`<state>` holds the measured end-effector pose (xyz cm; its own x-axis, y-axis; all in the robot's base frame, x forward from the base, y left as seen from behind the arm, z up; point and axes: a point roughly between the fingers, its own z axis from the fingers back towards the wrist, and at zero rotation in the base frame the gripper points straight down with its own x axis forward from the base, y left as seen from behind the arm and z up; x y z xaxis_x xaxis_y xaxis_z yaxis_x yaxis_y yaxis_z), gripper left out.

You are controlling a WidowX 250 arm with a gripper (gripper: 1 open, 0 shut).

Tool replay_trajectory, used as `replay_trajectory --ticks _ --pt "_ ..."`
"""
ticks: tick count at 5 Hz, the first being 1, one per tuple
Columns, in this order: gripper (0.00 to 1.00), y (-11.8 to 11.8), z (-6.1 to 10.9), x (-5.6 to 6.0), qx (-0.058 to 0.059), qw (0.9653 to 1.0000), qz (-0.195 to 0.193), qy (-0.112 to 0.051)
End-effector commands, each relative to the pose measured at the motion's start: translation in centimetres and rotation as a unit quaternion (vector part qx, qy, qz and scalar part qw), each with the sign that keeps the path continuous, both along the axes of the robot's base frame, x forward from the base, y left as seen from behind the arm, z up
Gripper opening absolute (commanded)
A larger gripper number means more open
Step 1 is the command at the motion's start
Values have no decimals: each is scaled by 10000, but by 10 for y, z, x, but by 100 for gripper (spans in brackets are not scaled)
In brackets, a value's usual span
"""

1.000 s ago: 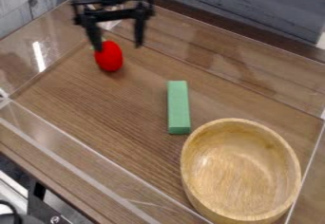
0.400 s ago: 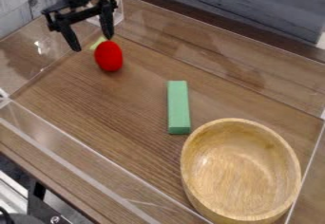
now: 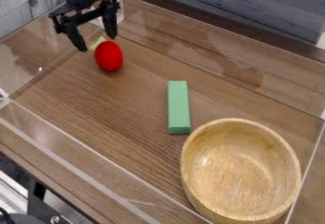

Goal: Move the red object to the right side of the table

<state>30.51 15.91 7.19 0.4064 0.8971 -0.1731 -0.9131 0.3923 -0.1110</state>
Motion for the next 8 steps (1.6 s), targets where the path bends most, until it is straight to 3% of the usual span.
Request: replay_trajectory --ticks 1,3,5,8 --pt "100 -5 18 15 113 9996 78 -231" --pt "100 -7 -5 33 113 9997 -10 -223" --pt "100 -17 -3 40 168 9996 14 -241" --pt "100 -21 22 21 353 9960 788 -243"
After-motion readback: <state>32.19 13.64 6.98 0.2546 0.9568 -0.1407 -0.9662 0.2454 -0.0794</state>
